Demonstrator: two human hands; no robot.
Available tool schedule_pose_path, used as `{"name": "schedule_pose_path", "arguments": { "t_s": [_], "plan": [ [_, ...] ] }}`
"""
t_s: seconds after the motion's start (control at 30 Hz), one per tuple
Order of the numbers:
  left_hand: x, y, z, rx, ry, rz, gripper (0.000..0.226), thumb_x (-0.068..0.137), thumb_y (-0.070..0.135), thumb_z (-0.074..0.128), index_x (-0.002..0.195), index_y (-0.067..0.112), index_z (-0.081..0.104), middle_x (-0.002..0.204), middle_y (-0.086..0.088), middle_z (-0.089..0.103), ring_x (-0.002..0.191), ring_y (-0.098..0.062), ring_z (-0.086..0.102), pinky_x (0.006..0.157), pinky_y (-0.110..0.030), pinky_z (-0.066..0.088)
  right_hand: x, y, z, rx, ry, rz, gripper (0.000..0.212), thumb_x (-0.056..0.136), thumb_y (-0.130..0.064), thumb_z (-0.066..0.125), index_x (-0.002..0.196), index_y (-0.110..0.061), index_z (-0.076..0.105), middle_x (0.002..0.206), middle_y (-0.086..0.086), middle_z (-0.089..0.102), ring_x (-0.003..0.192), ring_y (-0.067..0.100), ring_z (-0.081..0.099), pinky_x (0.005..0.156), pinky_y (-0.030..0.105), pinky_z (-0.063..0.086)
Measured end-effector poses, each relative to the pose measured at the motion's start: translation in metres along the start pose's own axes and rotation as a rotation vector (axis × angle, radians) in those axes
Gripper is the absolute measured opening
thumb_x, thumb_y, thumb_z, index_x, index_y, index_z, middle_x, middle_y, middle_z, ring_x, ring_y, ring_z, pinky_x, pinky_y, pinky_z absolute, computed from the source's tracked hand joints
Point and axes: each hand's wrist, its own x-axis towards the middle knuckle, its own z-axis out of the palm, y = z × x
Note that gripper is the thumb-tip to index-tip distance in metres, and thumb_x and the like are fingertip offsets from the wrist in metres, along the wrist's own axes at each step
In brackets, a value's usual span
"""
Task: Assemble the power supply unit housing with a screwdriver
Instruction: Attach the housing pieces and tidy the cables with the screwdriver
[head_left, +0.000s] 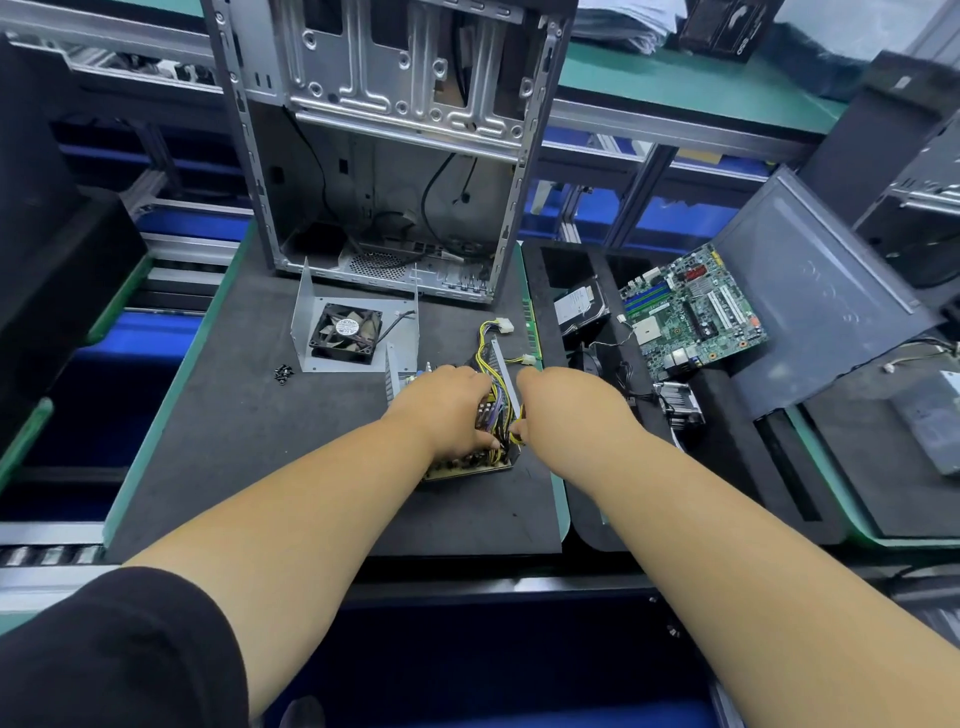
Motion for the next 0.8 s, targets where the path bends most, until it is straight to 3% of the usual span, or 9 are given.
{"name": "schedule_pose_path", "arguments": {
  "t_s": [0.07,0.2,0.33,0.4,0.47,0.57,0.67,0.73,0.8],
  "plan": [
    [0.0,0.0,0.0,0.005,0.007,-0.001,0.055,0.071,0.061,0.073,0.103,0.021,0.051,0.11,-0.002,0.058,0.105,-0.026,0.052,0.074,-0.034,0.035,0.003,-0.003,0.003,-0.06,-0.033,0.035,0.011,0.098,-0.027,0.052,0.093,-0.018,0.049,0.074,-0.002,0.036,0.081,0.027,0.051,0.062,0.031,0.038],
    [0.0,0.001,-0.001,0.009,0.002,-0.004,0.05,0.07,0.06,0.073,0.094,0.024,0.047,0.108,-0.002,0.058,0.103,-0.025,0.053,0.072,-0.033,0.035,0.004,-0.004,0.007,-0.13,-0.05,0.094,0.025,0.103,-0.034,0.041,0.095,-0.018,0.06,0.072,-0.001,0.037,0.075,0.026,0.045,0.054,0.026,0.03],
    [0.0,0.001,-0.001,0.002,0.007,-0.019,0.046,0.072,0.059,0.071,0.092,0.024,0.048,0.103,-0.001,0.058,0.1,-0.025,0.054,0.072,-0.034,0.04,-0.003,-0.003,0.01,-0.059,0.04,0.065,0.027,0.099,-0.037,0.043,0.112,-0.014,0.05,0.102,0.005,0.058,0.082,0.028,0.051,0.06,0.031,0.032],
    [0.0,0.001,-0.002,0.006,0.001,-0.019,0.047,0.072,0.058,0.071,0.093,0.023,0.048,0.103,-0.001,0.058,0.1,-0.025,0.054,0.075,-0.036,0.044,-0.005,-0.001,0.008,0.002,0.019,0.004,0.038,0.097,-0.032,0.046,0.126,-0.009,0.04,0.116,0.009,0.055,0.097,0.031,0.055,0.067,0.035,0.034],
    [0.0,0.001,-0.002,0.006,-0.014,-0.019,0.05,0.072,0.059,0.073,0.096,0.021,0.05,0.105,-0.002,0.058,0.101,-0.026,0.053,0.078,-0.038,0.045,-0.005,0.001,0.007,0.004,-0.01,-0.051,0.036,0.099,-0.033,0.05,0.123,-0.009,0.039,0.12,0.011,0.052,0.104,0.031,0.054,0.07,0.036,0.037],
    [0.0,0.001,-0.001,0.005,-0.019,-0.021,0.052,0.071,0.06,0.073,0.099,0.021,0.05,0.108,-0.003,0.058,0.103,-0.026,0.052,0.078,-0.037,0.043,-0.002,0.005,0.004,0.002,-0.009,-0.035,0.033,0.098,-0.037,0.056,0.114,-0.01,0.046,0.115,0.01,0.056,0.104,0.031,0.056,0.069,0.035,0.038],
    [0.0,0.0,-0.002,0.004,-0.017,-0.018,0.05,0.071,0.06,0.073,0.091,0.025,0.044,0.107,-0.002,0.058,0.102,-0.026,0.052,0.075,-0.036,0.041,0.001,0.005,0.007,-0.066,0.008,-0.005,0.035,0.1,-0.043,0.05,0.112,-0.01,0.051,0.108,0.007,0.061,0.098,0.03,0.059,0.063,0.033,0.036],
    [-0.001,0.001,-0.002,0.004,-0.016,-0.017,0.05,0.071,0.06,0.073,0.088,0.027,0.04,0.106,-0.002,0.058,0.101,-0.025,0.053,0.075,-0.036,0.041,0.002,0.003,0.011,-0.13,0.038,0.02,0.037,0.103,-0.045,0.041,0.108,-0.012,0.056,0.095,0.003,0.06,0.085,0.028,0.057,0.058,0.03,0.034],
    [-0.001,0.001,-0.002,0.001,-0.008,-0.017,0.049,0.071,0.06,0.073,0.089,0.026,0.042,0.104,-0.001,0.058,0.1,-0.025,0.053,0.074,-0.036,0.04,0.002,0.001,0.012,-0.156,0.053,0.061,0.041,0.104,-0.047,0.034,0.102,-0.015,0.06,0.074,-0.002,0.046,0.074,0.025,0.047,0.05,0.026,0.026]
  ]
}}
